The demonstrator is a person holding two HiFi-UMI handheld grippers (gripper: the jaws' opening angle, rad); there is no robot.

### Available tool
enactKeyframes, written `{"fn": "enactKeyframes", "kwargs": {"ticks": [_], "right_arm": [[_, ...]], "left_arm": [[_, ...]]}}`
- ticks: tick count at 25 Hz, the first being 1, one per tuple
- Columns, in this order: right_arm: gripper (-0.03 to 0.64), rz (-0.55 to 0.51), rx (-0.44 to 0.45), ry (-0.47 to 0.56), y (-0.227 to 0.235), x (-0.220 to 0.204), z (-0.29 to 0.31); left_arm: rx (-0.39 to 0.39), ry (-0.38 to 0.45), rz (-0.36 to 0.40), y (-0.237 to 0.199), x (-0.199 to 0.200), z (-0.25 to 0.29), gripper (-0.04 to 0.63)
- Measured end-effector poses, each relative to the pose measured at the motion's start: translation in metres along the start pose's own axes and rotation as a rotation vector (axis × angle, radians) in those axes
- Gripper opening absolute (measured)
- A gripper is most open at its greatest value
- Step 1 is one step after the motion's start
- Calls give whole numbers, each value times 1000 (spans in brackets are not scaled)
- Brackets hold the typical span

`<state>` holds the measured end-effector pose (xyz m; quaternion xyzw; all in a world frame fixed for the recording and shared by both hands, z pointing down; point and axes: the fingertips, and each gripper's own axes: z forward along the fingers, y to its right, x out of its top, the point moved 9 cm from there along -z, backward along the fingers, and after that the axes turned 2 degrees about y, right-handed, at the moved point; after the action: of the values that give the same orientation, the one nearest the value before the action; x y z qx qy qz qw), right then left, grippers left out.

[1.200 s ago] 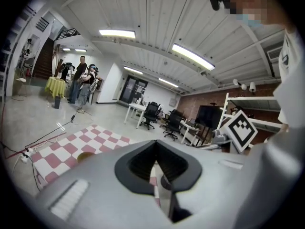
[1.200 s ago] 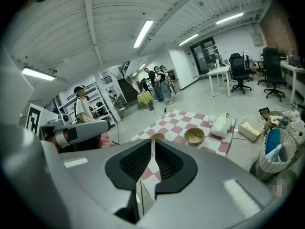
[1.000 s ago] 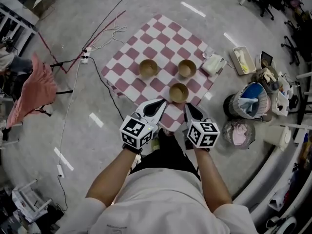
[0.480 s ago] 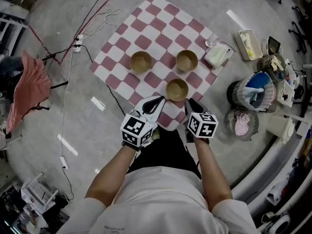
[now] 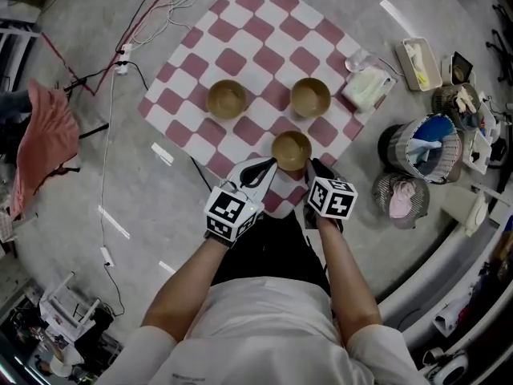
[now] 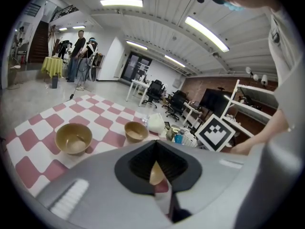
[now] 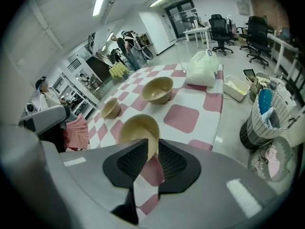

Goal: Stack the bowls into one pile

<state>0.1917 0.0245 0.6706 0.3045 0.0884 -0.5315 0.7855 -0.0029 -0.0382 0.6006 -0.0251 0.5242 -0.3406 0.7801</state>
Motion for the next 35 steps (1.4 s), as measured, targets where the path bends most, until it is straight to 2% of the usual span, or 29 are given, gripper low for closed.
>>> {"fn": "enactKeyframes", "kwargs": {"ticks": [12, 17, 25, 35], "right_arm": [[46, 92, -31, -94, 15, -2, 30], [18, 120, -25, -118, 15, 6, 32], [18, 72, 35, -116, 2, 39, 29], [18, -32, 153, -74, -73, 93, 39]], "left_arm": [[24, -35, -42, -15, -8, 15, 5], [44, -32, -51, -18, -7, 15, 6], [104, 15, -55, -30, 6, 3, 6], [203, 102, -77, -58, 33, -33, 5]]}}
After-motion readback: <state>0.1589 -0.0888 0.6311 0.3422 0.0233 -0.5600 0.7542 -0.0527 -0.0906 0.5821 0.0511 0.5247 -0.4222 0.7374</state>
